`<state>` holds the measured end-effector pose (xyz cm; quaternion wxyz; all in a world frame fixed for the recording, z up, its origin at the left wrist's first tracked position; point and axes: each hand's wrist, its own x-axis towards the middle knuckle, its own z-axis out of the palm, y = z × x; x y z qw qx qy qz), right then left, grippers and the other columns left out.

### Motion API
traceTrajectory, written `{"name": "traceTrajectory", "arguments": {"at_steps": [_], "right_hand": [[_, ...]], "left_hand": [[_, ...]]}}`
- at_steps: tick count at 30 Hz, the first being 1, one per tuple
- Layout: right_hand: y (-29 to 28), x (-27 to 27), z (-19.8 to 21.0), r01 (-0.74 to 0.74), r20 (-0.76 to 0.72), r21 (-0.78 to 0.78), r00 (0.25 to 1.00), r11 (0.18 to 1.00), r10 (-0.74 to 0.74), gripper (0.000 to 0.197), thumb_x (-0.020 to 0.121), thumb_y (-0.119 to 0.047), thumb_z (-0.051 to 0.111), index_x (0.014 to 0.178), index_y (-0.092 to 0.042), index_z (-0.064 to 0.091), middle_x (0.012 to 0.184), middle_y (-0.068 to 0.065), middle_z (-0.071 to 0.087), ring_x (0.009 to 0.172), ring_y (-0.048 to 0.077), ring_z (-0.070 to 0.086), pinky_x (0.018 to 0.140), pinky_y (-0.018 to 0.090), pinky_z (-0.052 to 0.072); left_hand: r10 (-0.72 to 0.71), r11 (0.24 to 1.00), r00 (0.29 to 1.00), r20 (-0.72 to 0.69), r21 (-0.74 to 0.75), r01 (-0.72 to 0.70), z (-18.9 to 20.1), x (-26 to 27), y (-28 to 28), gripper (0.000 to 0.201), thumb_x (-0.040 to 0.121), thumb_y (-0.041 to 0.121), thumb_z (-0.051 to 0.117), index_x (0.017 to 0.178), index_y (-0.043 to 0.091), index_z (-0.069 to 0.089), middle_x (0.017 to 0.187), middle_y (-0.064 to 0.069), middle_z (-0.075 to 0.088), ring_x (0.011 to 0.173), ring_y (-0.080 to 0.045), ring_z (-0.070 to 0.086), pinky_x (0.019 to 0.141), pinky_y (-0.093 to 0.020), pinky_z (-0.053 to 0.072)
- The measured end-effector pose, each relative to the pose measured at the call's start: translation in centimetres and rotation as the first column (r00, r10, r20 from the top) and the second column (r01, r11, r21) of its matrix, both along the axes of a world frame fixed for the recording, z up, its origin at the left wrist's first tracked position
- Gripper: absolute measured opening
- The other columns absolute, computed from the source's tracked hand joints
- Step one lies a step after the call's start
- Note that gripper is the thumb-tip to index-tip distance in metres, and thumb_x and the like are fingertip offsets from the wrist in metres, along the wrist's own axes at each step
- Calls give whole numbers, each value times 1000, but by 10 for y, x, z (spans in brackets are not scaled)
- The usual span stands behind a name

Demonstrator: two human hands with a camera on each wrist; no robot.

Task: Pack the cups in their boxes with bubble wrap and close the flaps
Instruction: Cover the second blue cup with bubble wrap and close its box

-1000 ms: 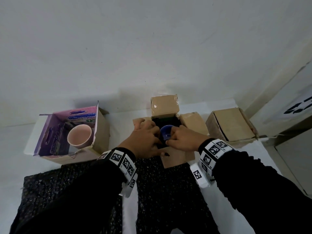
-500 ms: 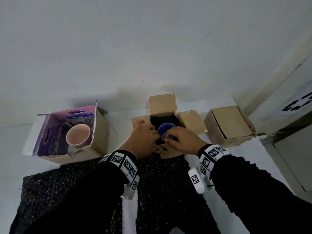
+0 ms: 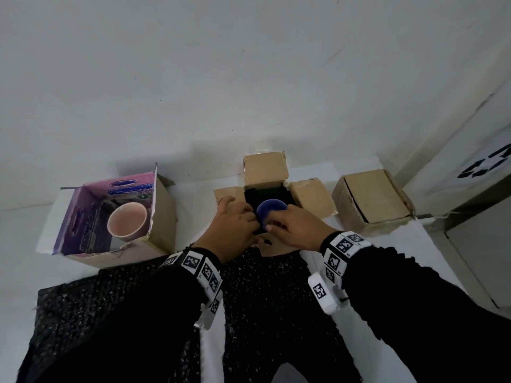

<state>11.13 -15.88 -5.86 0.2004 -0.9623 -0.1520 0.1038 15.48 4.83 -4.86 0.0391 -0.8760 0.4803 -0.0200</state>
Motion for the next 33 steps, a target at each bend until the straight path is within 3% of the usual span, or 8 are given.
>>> {"name": "traceTrajectory", "arguments": {"at_steps": [7, 11, 16, 19, 22, 26, 30, 33], "right_hand": [[-1, -5, 3, -28, 28, -14, 999, 1000, 28, 61, 92, -60, 23, 106, -26, 71, 101, -1, 67, 94, 21, 50, 82, 37, 42], [2, -4, 4, -20, -37, -138, 999, 990, 15, 51, 100, -56, 28, 118, -31, 68, 111, 6, 54, 103, 25, 46, 87, 34, 37], [13, -3, 7, 2, -94, -241, 995, 970, -26, 57, 98, -61, 21, 112, -34, 70, 107, 8, 50, 97, 26, 48, 78, 33, 37], [14, 2, 11, 75, -134, -103, 987, 992, -88, 52, 99, -55, 31, 95, -22, 71, 95, 6, 57, 86, 24, 53, 69, 33, 38], [6, 14, 16, 215, -65, 125, 976, 969, -208, 20, 95, -32, 54, 87, -15, 63, 88, 4, 60, 81, 23, 57, 70, 36, 45], [8, 29, 19, 133, -99, 23, 987, 991, -130, 12, 84, -22, 68, 95, -23, 70, 94, -3, 67, 84, 16, 61, 72, 31, 48], [7, 38, 22, 123, -179, -44, 975, 991, -129, 12, 82, -31, 73, 90, -23, 75, 81, -8, 66, 75, 11, 58, 66, 25, 42], [11, 42, 23, 85, -166, -139, 980, 987, -108, 13, 84, -29, 68, 90, -24, 78, 89, -6, 72, 78, 14, 62, 69, 27, 47]], "left_hand": [[19, 997, 999, 30, -72, -16, -4, -2, 1, 40, 83, 51, 36, 82, 34, 72, 86, 15, 68, 106, -20, 60, 102, -51, 18], [100, 994, 994, 46, 38, -101, -5, -3, -1, 35, 82, 54, 41, 81, 39, 73, 95, 12, 60, 111, -25, 48, 103, -55, 13], [149, 982, 987, 64, 108, -156, 1, -6, -6, 22, 87, 52, 54, 100, 43, 70, 115, 10, 51, 126, -26, 35, 107, -58, -2], [120, 982, 991, 60, 136, -128, 3, -4, -5, 19, 88, 46, 58, 100, 37, 69, 110, 15, 58, 131, -24, 37, 109, -59, -1], [62, 993, 991, 120, 93, -73, -1, -3, 0, 16, 77, 40, 74, 85, 29, 66, 87, 13, 65, 112, -23, 57, 106, -60, 14], [51, 994, 990, 135, 93, -64, -5, 0, 2, 25, 84, 41, 62, 106, 30, 64, 95, 13, 64, 114, -21, 54, 106, -59, 12], [17, 985, 988, 153, 168, -43, -2, 1, 1, 19, 85, 46, 59, 97, 36, 70, 96, 16, 63, 112, -20, 53, 107, -57, 13], [32, 983, 986, 165, 172, -61, 0, 3, 1, 24, 84, 49, 53, 96, 38, 72, 100, 13, 62, 114, -22, 51, 107, -56, 14]]}}
